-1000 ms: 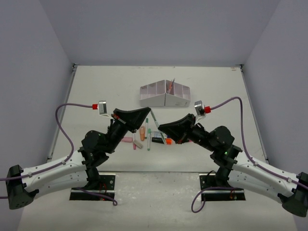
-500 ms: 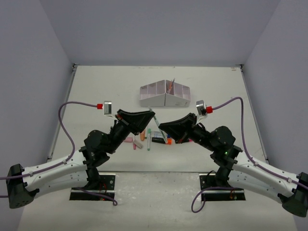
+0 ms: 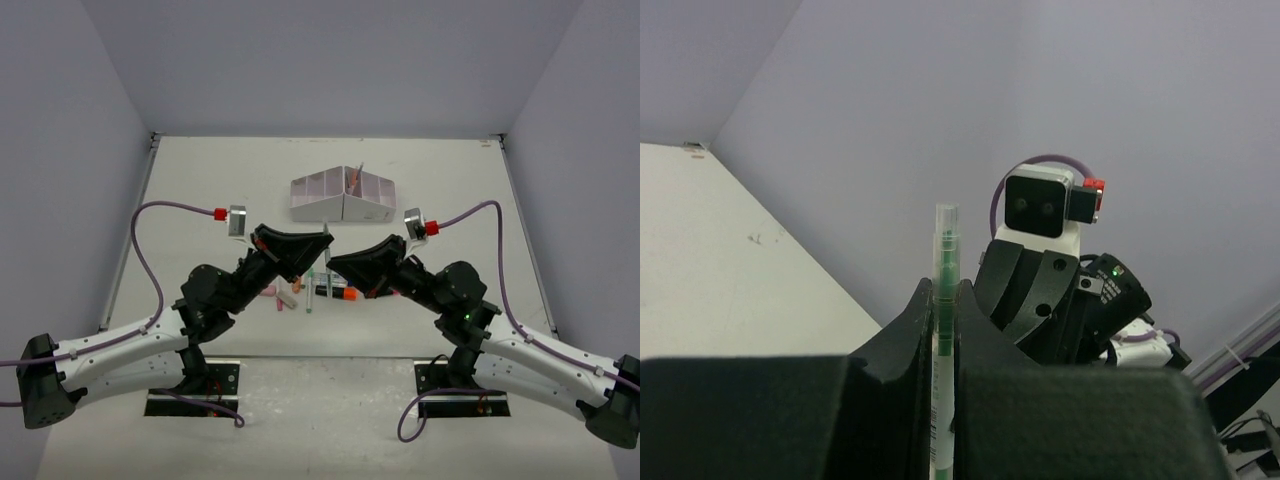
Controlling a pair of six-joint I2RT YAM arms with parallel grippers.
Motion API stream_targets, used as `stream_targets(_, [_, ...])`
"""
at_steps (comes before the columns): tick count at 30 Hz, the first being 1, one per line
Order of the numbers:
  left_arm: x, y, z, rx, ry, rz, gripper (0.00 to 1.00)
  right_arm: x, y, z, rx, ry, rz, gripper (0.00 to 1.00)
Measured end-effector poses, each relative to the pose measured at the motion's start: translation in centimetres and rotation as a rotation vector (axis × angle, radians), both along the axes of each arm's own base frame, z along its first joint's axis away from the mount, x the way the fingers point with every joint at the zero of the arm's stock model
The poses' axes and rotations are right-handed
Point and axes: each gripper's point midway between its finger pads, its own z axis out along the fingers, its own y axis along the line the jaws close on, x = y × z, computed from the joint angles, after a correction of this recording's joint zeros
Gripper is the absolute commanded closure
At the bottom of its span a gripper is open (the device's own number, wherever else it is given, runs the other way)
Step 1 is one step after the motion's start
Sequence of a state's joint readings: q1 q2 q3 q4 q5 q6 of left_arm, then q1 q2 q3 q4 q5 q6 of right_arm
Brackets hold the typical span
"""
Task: Sort the stationery into containers
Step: Close the pen cap on the pen.
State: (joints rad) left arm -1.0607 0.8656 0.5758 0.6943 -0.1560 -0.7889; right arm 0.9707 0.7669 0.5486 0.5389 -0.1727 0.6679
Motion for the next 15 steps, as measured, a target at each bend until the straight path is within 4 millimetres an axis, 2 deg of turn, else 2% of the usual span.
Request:
stream_targets(2, [-0.2,-0.2,0.1,0.018,-0.024,-0.01,1.0,-0.1,0.2,0.1,-0.012,-0.01,0.011,0.72])
stream_targets(7, [-1.5,-0.9,0.2,0.059,-0.088,-0.072,1.0,-0.7,0.9,0.7,-0.034,-0.039,0.055,0.72])
stream_targets(9, [-2.0,-1.0,0.3,0.07,-0.109,-0.091,1.0,-1.0,1.2,0.5,-0.046,-0.042,0.076,0.78])
stream_targets(11, [-2.2,-1.1,0.3,0.083,-0.126,-0.101,1.0,-1.2,1.5,0.1,-0.063,-0.039,0.096,0.95])
stream_targets(14, [-2.3,-1.2,0.1,0.101,-0.144,-0.103,0.99,-1.4,1.8,-0.4,-0.08,-0.034,0.117,1.0])
stream_targets(15, [-2.3,-1.2,0.1,0.106,-0.148,-0.101,0.93,-1.4,1.8,-0.4,-0.082,-0.034,0.118,1.0])
